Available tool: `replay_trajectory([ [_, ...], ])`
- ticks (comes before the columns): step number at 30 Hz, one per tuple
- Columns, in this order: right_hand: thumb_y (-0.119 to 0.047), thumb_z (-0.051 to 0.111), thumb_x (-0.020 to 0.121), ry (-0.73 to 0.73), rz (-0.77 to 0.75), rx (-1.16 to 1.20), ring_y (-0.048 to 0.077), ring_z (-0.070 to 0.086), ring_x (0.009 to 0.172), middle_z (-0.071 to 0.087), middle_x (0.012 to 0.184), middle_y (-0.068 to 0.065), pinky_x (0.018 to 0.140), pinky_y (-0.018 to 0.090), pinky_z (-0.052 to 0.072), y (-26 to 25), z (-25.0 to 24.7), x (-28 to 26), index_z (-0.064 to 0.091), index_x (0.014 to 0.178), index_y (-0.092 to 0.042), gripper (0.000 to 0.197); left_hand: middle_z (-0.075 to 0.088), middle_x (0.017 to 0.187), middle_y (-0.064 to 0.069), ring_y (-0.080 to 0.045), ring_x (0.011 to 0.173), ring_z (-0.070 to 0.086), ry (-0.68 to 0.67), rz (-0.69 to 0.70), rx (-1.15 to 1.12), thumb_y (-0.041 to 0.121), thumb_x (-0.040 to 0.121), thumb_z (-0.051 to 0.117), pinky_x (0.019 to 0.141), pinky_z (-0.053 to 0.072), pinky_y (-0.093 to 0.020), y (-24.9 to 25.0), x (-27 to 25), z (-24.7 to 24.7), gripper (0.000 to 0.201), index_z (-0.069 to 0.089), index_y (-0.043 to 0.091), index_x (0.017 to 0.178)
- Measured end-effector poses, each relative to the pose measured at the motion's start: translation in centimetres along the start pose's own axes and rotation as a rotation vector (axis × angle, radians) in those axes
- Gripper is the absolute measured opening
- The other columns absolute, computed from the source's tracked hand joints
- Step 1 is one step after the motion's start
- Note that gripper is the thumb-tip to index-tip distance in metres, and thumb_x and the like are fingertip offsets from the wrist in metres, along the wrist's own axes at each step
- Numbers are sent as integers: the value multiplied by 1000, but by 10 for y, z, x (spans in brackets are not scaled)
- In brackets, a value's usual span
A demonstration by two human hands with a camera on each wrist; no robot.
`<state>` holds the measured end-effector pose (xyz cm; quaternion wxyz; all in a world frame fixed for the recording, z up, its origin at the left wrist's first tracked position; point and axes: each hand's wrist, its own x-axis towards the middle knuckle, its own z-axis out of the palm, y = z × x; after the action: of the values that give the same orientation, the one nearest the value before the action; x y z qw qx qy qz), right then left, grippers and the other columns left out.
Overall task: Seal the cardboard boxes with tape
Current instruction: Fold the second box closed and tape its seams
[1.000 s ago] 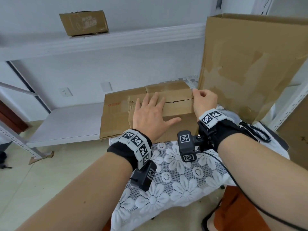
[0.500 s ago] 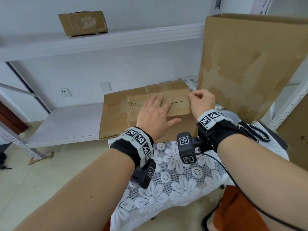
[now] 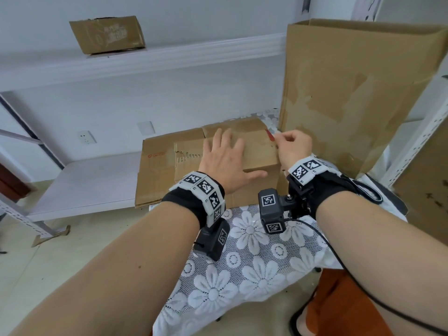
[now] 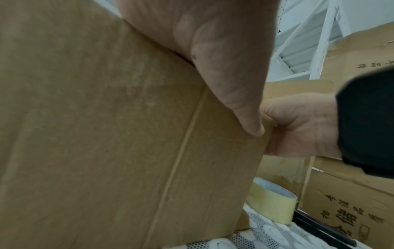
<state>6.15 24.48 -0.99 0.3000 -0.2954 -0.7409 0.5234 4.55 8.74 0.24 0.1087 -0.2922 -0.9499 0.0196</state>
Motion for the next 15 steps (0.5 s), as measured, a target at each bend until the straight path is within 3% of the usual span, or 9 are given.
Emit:
replay_trajectory([
  [2,-9,54,90,89,64,-153,23,59,89,66,99,6,77,32,47,11,-9,9,68,99,-8,16,14,162,-13,-33,149,10,-59,1,0,89,74,33,118,15,-56,0,3,1,98,35,17,142],
  [5,-11,57,85,96,201,-479,36,49,113,57,121,18,96,43,41,31,-25,16,64,109,-8,26,26,157,-11,-31,145,21,-38,9,19,91,72,32,116,20,-56,-1,6,3,103,33,16,143],
  [7,-22,59,82,-20,230,-644,34,53,104,59,111,19,89,40,44,43,-33,14,61,97,-6,23,34,151,-8,-29,139,29,-7,6,25,94,67,30,114,23,-56,-1,8,2,109,31,17,145],
  [8,-26,59,81,-99,195,-709,30,58,88,61,95,17,77,35,46,48,-36,14,58,83,-8,18,34,150,-7,-29,138,29,-2,4,25,95,66,29,114,23,-56,-1,9,2,112,28,18,147],
  [10,-22,59,84,-178,136,-769,24,48,66,51,72,9,60,29,41,54,-39,11,49,69,-12,21,31,151,-7,-29,138,27,-7,4,21,95,66,29,114,21,-57,-1,9,3,114,22,19,151],
  [13,-12,53,90,-292,147,-838,23,49,71,43,67,5,60,30,40,58,-41,7,50,69,-13,22,27,154,-7,-30,142,23,-32,-13,11,95,66,28,113,18,-63,0,8,1,113,19,23,152],
  [15,-10,49,93,-283,165,-781,29,58,87,56,81,9,70,32,44,52,-41,7,61,90,-4,14,23,156,-5,-29,144,20,-54,-30,6,96,66,28,111,17,-68,1,7,-1,113,18,24,153],
])
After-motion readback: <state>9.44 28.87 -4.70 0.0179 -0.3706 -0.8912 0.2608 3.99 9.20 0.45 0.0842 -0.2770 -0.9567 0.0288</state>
